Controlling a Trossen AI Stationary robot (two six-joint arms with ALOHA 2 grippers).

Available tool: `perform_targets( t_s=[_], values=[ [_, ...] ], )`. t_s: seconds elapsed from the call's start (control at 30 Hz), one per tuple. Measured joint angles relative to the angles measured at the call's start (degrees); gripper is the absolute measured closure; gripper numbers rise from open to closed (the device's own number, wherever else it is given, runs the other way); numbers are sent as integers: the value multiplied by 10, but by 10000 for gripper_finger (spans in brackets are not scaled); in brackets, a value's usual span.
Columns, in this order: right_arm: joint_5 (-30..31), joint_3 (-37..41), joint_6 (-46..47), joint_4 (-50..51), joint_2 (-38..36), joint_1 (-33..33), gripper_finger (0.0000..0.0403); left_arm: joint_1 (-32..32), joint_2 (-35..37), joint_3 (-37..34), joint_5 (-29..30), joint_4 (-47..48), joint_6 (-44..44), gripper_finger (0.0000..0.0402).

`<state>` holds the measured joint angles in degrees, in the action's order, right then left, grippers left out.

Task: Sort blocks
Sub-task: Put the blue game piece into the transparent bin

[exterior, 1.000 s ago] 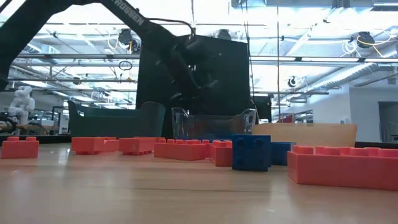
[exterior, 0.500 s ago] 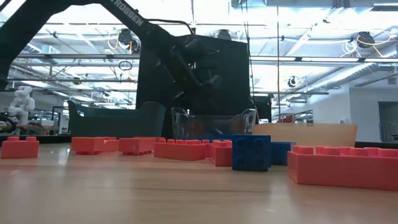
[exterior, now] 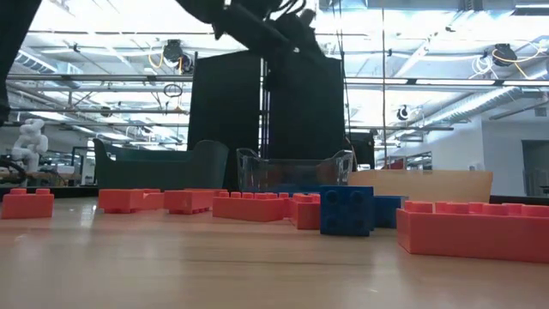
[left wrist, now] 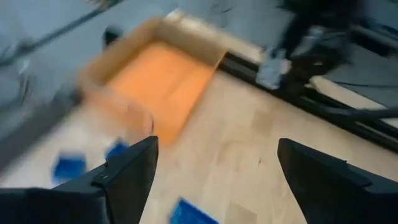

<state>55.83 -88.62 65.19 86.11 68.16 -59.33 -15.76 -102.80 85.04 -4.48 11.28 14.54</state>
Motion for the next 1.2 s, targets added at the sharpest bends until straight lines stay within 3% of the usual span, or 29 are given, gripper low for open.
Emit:
perform_targets(
  t_s=[0.1,0.23,0.43,0.87,1.2],
  values=[
    [0,0,0,0,0,0,402,48,-18,-1,96,5,91,69],
    [1,0,0,0,0,0,402,99,-60,-1,217,19,151,69],
    [0,0,0,0,0,0,402,133,-121,-1,327,10,232,69],
    [-5,0,2,-2,0,0,402,135,-251,67,334,21,272,69],
    [-8,0,0,1,0,0,402,135,-280,74,306,87,401,69]
  ],
)
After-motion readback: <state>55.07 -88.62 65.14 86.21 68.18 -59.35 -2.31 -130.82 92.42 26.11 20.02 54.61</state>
